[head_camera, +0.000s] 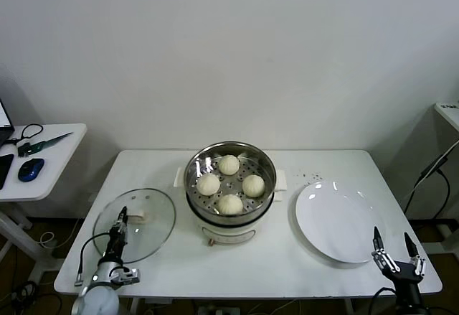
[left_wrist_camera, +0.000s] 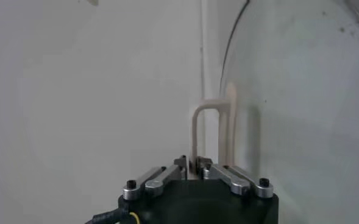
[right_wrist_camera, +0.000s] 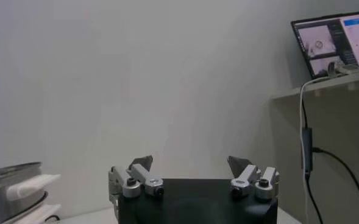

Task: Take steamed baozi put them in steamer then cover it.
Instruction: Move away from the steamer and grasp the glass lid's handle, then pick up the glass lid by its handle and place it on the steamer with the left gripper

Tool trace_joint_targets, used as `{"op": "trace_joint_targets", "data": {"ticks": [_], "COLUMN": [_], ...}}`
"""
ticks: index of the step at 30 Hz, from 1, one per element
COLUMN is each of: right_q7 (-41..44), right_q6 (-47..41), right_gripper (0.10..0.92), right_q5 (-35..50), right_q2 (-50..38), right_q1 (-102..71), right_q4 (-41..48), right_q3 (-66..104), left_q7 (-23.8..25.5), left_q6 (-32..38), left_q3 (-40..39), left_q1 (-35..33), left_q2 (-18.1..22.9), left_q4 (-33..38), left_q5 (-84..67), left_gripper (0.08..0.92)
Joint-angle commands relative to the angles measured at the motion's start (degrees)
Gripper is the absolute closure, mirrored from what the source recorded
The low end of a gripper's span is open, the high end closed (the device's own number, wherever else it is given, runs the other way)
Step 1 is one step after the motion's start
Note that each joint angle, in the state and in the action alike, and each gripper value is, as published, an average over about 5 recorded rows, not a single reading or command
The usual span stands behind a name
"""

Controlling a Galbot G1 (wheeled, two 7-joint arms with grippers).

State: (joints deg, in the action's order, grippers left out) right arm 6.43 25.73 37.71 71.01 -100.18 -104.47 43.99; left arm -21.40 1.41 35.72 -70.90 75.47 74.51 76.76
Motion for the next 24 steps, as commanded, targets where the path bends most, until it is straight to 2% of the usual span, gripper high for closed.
{"op": "trace_joint_targets", "data": {"ticks": [1,7,13,19,24], "right_q7": [-0.18,-0.49,-1.48,-1.25,-1.17], "right_q6": [-0.07,0.03,0.23,1.75,2.08], "right_gripper": [0.203,0.203,0.203,0.203,0.203], "right_q5": [0.17,0.03,-1.5,-2.7,-2.98], "right_q2": [0.15,-0.09,-0.01,-0.6,-0.53], "right_q1": [0.05,0.17,0.44,0.82,1.33], "right_q4": [-0.54,-0.61,-0.4,0.52,0.78], "right_q3": [0.1,0.22,0.12,-0.06,-0.84], "left_q7": [-0.58,0.4,7.33,16.0,23.54], "left_q6": [0.07,0.47,-2.68,-9.55,-17.57], "left_q3": [-0.03,0.02,-0.41,-0.32,-0.21], "left_q1": [0.87,0.1,-2.34,-2.98,-0.85], "left_q2": [-0.15,-0.19,-3.14,-9.54,-17.37], "left_q4": [-1.27,2.0,14.98,27.49,33.98], "left_q5": [0.03,-3.2,-12.04,-18.22,-19.25], "left_gripper": [0.834,0.86,0.86,0.86,0.86]}}
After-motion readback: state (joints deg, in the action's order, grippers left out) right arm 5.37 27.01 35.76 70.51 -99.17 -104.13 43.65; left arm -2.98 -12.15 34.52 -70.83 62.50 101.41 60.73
